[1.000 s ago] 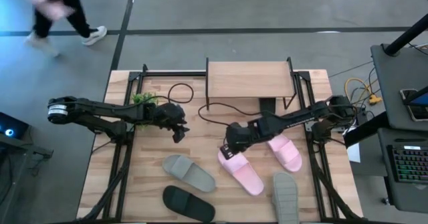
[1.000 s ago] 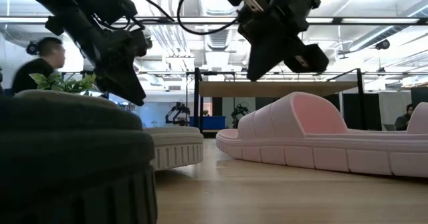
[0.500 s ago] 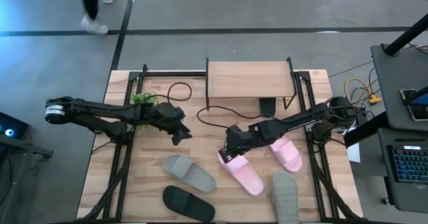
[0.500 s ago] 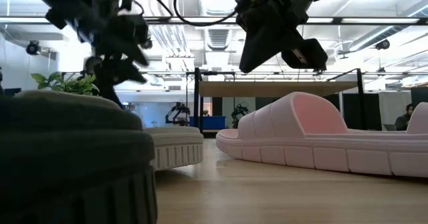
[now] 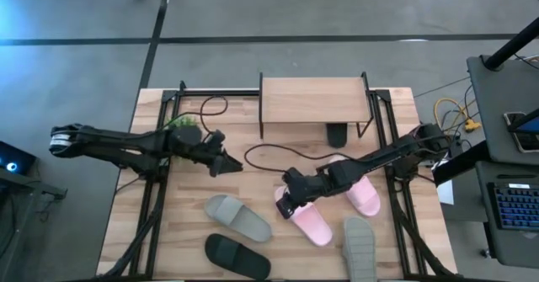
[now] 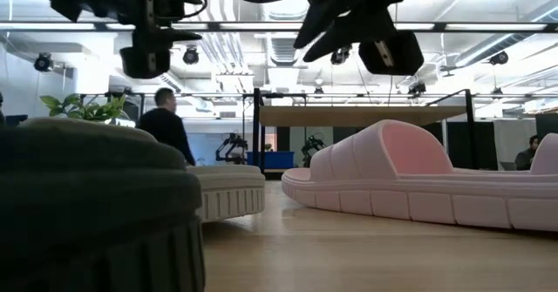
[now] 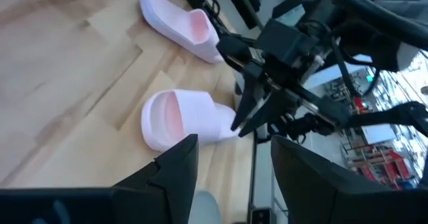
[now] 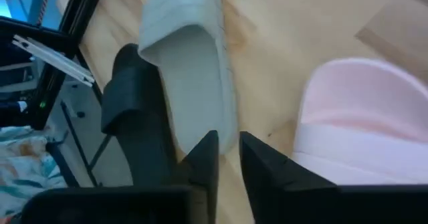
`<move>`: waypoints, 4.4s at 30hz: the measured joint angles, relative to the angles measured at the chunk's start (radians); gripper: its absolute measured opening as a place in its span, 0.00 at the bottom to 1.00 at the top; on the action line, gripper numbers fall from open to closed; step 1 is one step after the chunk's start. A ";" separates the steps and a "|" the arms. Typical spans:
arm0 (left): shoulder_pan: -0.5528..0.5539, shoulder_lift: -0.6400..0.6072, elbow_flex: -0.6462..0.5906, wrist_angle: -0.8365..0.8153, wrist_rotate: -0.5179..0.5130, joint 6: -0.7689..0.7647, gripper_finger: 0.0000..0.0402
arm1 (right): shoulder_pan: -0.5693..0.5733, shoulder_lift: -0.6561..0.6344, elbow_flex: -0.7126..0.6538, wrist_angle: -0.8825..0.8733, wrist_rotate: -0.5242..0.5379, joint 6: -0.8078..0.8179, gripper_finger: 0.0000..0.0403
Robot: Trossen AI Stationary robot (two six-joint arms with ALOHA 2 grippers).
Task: Pick and place slides into the shelf
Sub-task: Move the black slipper under the shelf
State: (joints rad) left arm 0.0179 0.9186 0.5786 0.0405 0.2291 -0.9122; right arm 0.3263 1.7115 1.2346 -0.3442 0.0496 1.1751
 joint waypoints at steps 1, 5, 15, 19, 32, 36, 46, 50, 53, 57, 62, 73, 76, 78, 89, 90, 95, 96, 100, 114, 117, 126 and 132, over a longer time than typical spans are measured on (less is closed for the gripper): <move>-0.010 -0.009 -0.003 -0.005 0.000 0.001 0.43 | 0.009 0.000 0.000 0.011 0.000 0.017 0.17; -0.043 -0.030 -0.022 -0.053 0.002 0.025 0.43 | 0.054 0.000 0.000 0.143 -0.003 0.135 0.28; -0.132 -0.109 -0.024 -0.316 0.025 0.170 0.43 | 0.163 0.077 0.021 0.334 0.210 0.555 0.43; -0.172 -0.155 -0.024 -0.393 0.026 0.212 0.43 | 0.193 0.177 0.118 0.333 0.207 0.629 0.42; -0.269 -0.212 -0.024 -0.415 0.029 0.214 0.43 | 0.200 0.549 0.574 0.255 0.186 0.633 0.42; -0.298 -0.228 -0.025 -0.458 0.028 0.214 0.43 | 0.203 0.653 0.694 0.224 0.181 0.649 0.43; -0.328 -0.270 -0.027 -0.479 0.024 0.214 0.43 | 0.204 0.780 0.906 -0.026 0.189 0.653 0.43; -0.328 -0.277 -0.028 -0.478 0.023 0.214 0.43 | 0.204 0.782 0.923 -0.092 0.213 0.670 0.43; -0.328 -0.278 -0.028 -0.486 0.023 0.216 0.43 | 0.199 0.784 0.925 -0.085 0.215 0.668 0.42; -0.328 -0.273 -0.031 -0.511 0.021 0.235 0.43 | 0.185 0.787 0.923 -0.057 0.216 0.669 0.42; -0.328 -0.266 -0.037 -0.508 0.018 0.243 0.43 | 0.163 0.807 0.921 -0.004 0.216 0.659 0.41; -0.327 -0.276 -0.096 -0.514 0.016 0.230 0.43 | 0.148 0.818 0.920 -0.008 0.163 0.614 0.13; -0.327 -0.274 -0.095 -0.504 0.013 0.230 0.43 | 0.151 0.818 0.920 -0.008 0.156 0.611 0.04; -0.327 -0.276 -0.095 -0.504 0.004 0.237 0.43 | 0.152 0.818 0.920 -0.011 0.159 0.622 0.04; -0.327 -0.280 -0.095 -0.501 -0.001 0.238 0.43 | 0.196 0.695 0.968 -0.363 0.395 0.774 0.03; -0.327 -0.281 -0.095 -0.504 -0.001 0.238 0.43 | 0.206 0.674 0.969 -0.416 0.431 0.817 0.03; -0.327 -0.284 -0.095 -0.501 -0.001 0.238 0.43 | 0.252 0.606 0.969 -0.608 0.555 1.012 0.03; -0.327 -0.284 -0.095 -0.500 -0.001 0.238 0.43 | 0.257 0.600 0.969 -0.622 0.558 1.022 0.03; -0.327 -0.280 -0.095 -0.495 -0.001 0.238 0.43 | 0.262 0.589 0.969 -0.657 0.558 1.047 0.03; -0.327 -0.291 -0.092 -0.494 -0.001 0.185 0.43 | 0.103 0.574 0.968 -1.238 0.595 1.094 0.03; -0.327 -0.296 -0.092 -0.494 -0.001 0.184 0.43 | 0.063 0.556 0.936 -1.212 0.651 1.033 0.03; -0.327 -0.283 -0.093 -0.492 -0.002 0.184 0.43 | -0.038 0.554 0.813 -1.184 0.645 0.998 0.03; -0.327 -0.269 -0.093 -0.493 -0.002 0.178 0.43 | -0.064 0.548 0.721 -1.046 0.635 0.883 0.03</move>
State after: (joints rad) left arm -0.3092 0.6499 0.4858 -0.4526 0.2275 -0.7344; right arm 0.2618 2.2599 1.9553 -1.3906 0.6846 2.0578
